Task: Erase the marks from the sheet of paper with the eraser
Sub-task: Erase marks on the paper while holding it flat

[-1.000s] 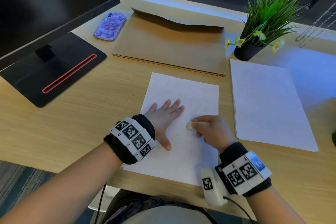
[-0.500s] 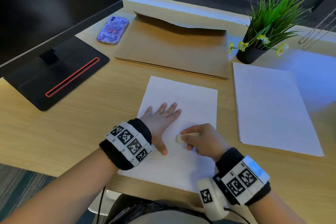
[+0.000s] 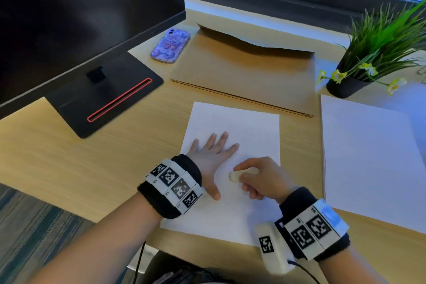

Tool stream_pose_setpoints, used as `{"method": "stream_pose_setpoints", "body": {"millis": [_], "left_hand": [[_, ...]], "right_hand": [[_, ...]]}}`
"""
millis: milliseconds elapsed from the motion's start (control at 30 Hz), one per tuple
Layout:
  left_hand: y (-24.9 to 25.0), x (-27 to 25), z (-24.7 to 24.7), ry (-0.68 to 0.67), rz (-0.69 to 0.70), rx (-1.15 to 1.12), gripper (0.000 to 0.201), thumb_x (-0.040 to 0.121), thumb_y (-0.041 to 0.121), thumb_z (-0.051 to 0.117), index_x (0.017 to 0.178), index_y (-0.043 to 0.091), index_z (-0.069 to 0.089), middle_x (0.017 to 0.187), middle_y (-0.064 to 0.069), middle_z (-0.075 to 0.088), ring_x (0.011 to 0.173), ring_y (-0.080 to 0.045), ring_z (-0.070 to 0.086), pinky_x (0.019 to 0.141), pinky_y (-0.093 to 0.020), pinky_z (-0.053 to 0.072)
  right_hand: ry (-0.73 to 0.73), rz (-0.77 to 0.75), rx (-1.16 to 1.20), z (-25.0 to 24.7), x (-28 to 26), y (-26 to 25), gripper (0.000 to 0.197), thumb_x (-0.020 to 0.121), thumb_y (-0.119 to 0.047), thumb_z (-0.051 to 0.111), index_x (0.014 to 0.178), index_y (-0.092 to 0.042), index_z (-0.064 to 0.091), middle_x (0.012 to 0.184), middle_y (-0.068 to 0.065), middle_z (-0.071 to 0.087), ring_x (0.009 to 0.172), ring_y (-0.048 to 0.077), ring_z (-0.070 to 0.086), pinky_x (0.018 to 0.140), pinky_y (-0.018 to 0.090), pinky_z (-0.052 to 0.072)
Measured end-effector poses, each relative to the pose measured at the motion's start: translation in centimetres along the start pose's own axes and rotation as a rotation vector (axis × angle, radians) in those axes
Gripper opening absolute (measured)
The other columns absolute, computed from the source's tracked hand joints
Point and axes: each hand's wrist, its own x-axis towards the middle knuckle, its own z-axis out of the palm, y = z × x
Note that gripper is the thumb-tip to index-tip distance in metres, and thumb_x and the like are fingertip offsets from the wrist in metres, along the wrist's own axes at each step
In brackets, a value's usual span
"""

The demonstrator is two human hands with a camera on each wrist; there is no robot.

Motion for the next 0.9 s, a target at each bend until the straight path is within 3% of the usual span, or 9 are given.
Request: {"method": "stream_pose_setpoints", "body": {"millis": [233, 433, 667, 833, 900], "left_hand": [[-0.2, 0.6, -0.6, 0.04, -0.047, -0.043, 0.127, 0.069, 0.047, 0.077, 0.146, 0.03, -0.022, 0.15, -0.003, -0.036, 0.14, -0.028, -0.028, 0.112, -0.056, -0.007], [-0.5, 0.6, -0.9, 0.008, -0.047, -0.046, 0.128, 0.068, 0.041, 0.079, 0.145, 0.034, -0.023, 0.148, -0.002, -0.039, 0.138, -0.029, -0.031, 0.111, -0.055, -0.01], [-0.5, 0.8, -0.7, 0.013, -0.055, -0.112, 0.126, 0.068, 0.037, 0.08, 0.145, 0.038, -0.02, 0.148, 0.002, -0.039, 0.138, -0.025, -0.032, 0.111, -0.054, -0.014], [-0.2, 1.0, -0.7, 0.102, -0.082, -0.169, 0.108, 0.073, 0.045, 0.073, 0.148, 0.041, -0.005, 0.152, 0.008, -0.031, 0.141, -0.022, -0.027, 0.112, -0.052, -0.01], [-0.2, 1.0, -0.7, 0.114, -0.086, -0.174, 0.108, 0.071, 0.046, 0.074, 0.148, 0.041, -0.002, 0.152, 0.009, -0.03, 0.142, -0.021, -0.025, 0.113, -0.052, -0.009]], "right_hand": [[0.158, -0.028, 0.13, -2.1, 1.8, -0.6, 0.015, 0.09, -0.012, 0.059, 0.105, -0.014, 0.064, 0.058, 0.005, 0.058, 0.034, 0.011, 0.046, 0.036, 0.02, 0.035], [-0.109, -0.002, -0.002, -1.8, 0.7, -0.4, 0.015, 0.089, -0.015, 0.061, 0.103, -0.013, 0.064, 0.058, 0.003, 0.059, 0.035, 0.01, 0.048, 0.037, 0.02, 0.037], [0.075, -0.052, 0.067, -3.6, 2.5, -1.2, 0.015, 0.092, -0.016, 0.056, 0.107, -0.018, 0.061, 0.064, 0.004, 0.06, 0.036, 0.009, 0.046, 0.037, 0.018, 0.036], [-0.147, -0.042, -0.035, -2.3, 1.3, -0.3, 0.018, 0.089, -0.018, 0.06, 0.106, -0.015, 0.064, 0.059, 0.004, 0.06, 0.033, 0.01, 0.047, 0.035, 0.019, 0.035], [-0.159, -0.047, -0.034, -3.0, 2.0, -0.6, 0.018, 0.088, -0.017, 0.061, 0.106, -0.014, 0.064, 0.057, 0.002, 0.06, 0.033, 0.009, 0.046, 0.036, 0.019, 0.035]]}}
